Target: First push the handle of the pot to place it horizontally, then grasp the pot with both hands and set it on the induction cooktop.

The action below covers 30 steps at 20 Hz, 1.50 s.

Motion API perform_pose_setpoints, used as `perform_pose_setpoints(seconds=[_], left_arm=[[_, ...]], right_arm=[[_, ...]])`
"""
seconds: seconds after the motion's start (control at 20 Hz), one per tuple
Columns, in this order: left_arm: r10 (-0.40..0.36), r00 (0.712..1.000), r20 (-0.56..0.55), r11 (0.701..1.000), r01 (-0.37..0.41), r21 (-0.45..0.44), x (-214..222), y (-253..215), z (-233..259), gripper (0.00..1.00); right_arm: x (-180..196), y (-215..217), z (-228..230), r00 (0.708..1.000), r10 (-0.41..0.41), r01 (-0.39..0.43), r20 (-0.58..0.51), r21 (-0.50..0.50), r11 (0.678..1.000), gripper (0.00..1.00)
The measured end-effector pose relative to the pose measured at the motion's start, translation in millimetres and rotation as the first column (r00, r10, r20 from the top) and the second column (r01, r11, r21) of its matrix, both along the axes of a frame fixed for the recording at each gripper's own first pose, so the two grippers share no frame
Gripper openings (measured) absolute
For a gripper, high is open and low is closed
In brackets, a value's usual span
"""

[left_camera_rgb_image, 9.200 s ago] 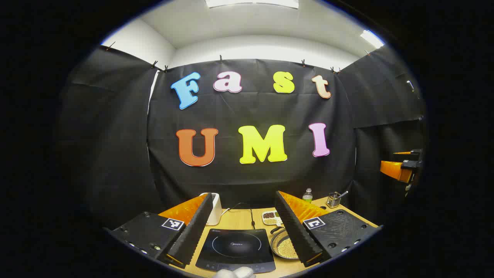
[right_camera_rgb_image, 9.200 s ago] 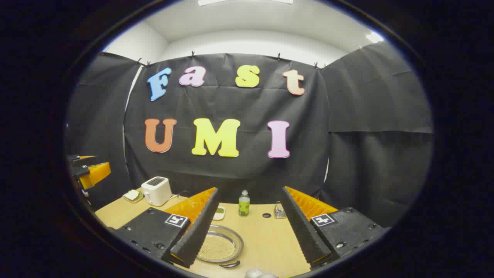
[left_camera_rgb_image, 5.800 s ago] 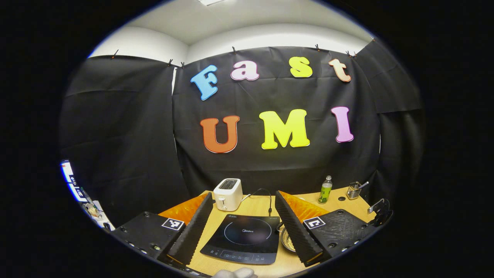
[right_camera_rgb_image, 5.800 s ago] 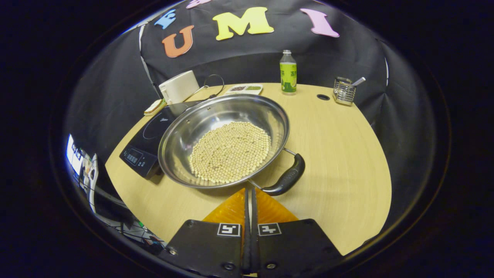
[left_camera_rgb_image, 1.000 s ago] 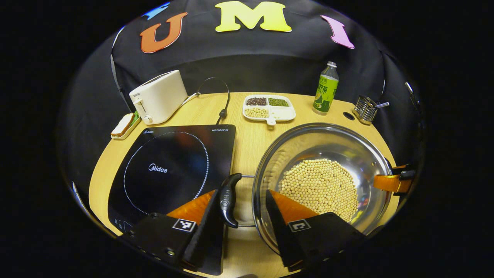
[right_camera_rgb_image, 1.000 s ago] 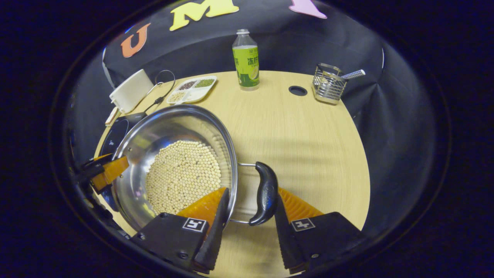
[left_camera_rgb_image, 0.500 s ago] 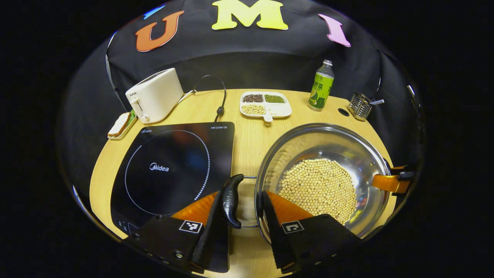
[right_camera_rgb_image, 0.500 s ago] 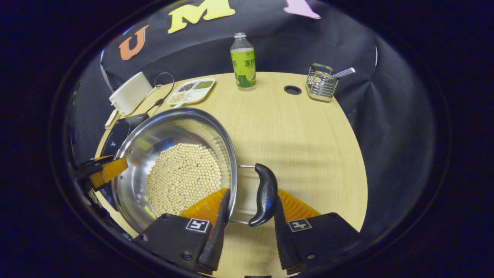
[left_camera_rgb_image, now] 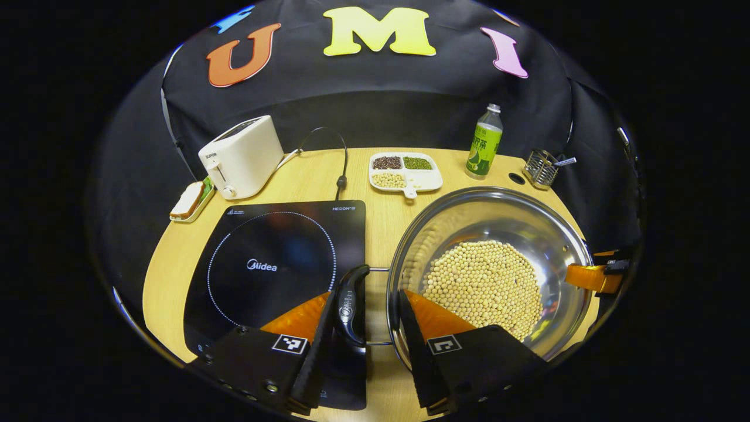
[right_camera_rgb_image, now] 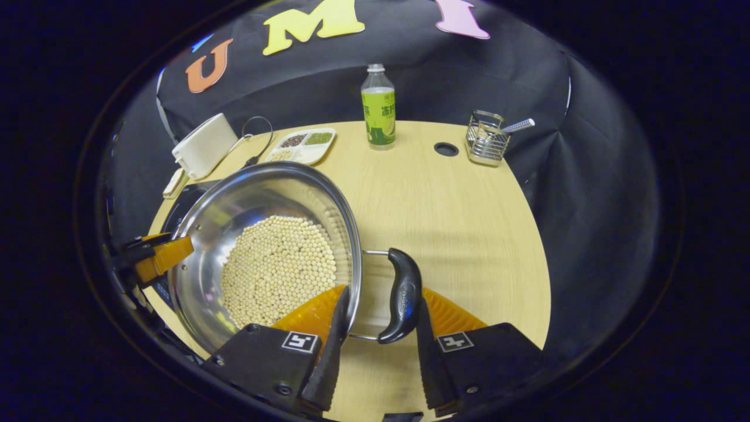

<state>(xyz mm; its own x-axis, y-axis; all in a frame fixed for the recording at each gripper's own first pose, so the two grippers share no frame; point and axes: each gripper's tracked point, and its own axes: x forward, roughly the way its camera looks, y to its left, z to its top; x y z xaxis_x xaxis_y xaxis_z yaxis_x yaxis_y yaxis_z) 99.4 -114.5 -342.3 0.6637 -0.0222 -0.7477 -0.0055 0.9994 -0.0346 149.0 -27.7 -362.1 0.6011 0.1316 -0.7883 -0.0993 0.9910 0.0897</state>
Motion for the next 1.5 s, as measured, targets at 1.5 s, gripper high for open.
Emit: perform_pose_setpoints(seconds=[1.5], left_arm=[[0.142, 0.989, 0.027, 0.989, -0.143, 0.026, -3.6, 216.5, 19.1, 0.59]], right_arm=[[16.3, 225.1, 36.7, 0.994, 0.101, -0.104, 0.047, 0.055, 0.993, 0.58]])
